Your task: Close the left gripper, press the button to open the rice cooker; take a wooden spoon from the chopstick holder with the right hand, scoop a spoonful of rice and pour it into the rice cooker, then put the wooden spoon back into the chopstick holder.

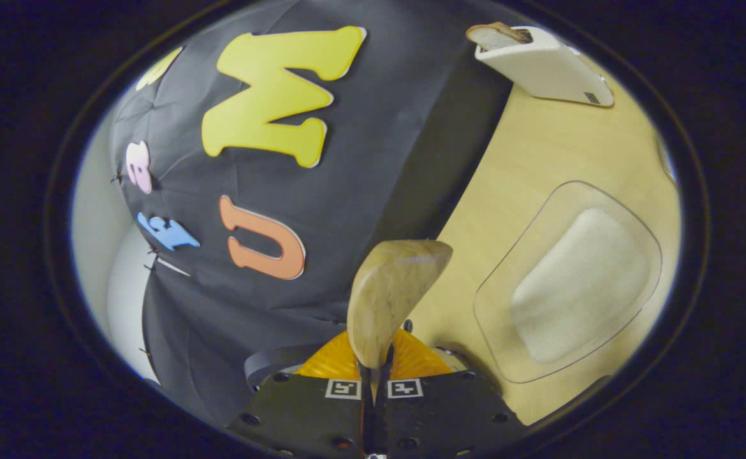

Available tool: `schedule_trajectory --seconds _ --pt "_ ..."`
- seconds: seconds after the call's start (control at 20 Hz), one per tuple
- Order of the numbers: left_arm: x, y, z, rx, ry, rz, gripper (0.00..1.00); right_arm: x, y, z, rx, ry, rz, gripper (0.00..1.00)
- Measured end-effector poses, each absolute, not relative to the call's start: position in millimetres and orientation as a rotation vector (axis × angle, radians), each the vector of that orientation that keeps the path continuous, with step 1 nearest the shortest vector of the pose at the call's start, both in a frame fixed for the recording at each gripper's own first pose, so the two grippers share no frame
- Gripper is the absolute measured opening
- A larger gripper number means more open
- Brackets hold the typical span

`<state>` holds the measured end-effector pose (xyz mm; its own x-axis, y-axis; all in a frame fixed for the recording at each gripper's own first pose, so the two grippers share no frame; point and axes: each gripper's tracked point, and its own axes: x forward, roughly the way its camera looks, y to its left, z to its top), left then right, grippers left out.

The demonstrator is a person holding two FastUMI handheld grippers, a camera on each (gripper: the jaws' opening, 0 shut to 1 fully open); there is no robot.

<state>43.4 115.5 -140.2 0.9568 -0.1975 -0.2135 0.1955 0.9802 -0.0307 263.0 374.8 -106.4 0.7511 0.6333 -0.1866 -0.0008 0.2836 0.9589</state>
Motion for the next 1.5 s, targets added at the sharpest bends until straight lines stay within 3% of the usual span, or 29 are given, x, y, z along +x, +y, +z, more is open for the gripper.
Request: schedule_trajectory --seconds 0.2,0.6,1.5 --pt "35 147 -145 -0.035 0.231 -0.146 0.96 251 436 -92 1.121 0.639 0.555 0.0" --pt "35 183 -146 -0.043 0.224 -0.077 0.96 243 512 -97 0.788 0.635 0.629 0.0" --pt "55 205 -175 -0.114 0.254 -0.012 0.96 252 518 -104 0.141 0.436 0.655 0.0"
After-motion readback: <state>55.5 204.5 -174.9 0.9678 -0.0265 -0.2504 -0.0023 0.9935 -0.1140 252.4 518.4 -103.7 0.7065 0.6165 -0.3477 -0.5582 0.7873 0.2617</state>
